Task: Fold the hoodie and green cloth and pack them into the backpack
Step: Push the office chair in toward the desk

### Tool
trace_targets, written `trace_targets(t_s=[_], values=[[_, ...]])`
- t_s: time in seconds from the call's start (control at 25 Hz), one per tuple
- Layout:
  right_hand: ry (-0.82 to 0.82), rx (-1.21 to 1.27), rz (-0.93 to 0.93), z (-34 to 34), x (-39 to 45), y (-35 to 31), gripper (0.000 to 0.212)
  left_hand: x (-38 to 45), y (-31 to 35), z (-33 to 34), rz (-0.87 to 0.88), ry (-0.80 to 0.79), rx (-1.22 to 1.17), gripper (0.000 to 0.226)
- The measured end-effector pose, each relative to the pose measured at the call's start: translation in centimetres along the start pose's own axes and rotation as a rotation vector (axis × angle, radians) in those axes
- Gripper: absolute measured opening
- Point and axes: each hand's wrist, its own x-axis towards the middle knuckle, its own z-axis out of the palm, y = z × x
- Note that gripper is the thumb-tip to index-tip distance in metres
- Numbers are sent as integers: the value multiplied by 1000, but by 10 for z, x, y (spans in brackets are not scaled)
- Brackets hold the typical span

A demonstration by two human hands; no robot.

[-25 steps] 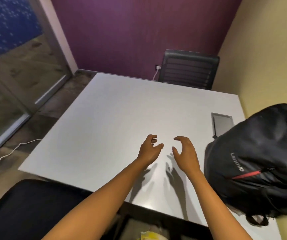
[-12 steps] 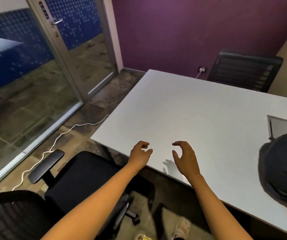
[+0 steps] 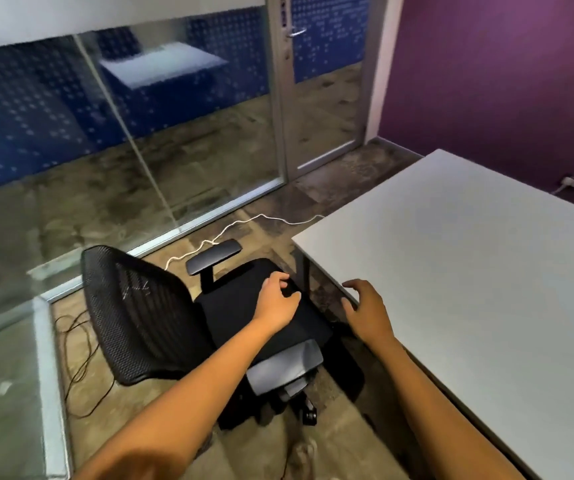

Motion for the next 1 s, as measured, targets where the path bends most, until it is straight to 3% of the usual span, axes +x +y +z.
trace_targets(t_s=[0.32,0.56,0.8,1.0], values=[[-281,-55,-284,94,11,-109,37,-37,-96,-121,-197,442,148,44],[-460,-101,-379,174,10,-187,70,-27,-147,-214,-396,701,145,52],[-598,49,-245,271,10,-267,72,13,-200,-290,-463,551,-108,83],[-746,160,-57,328,7,-304,99,60,-210,-326,-431,435,-350,98]])
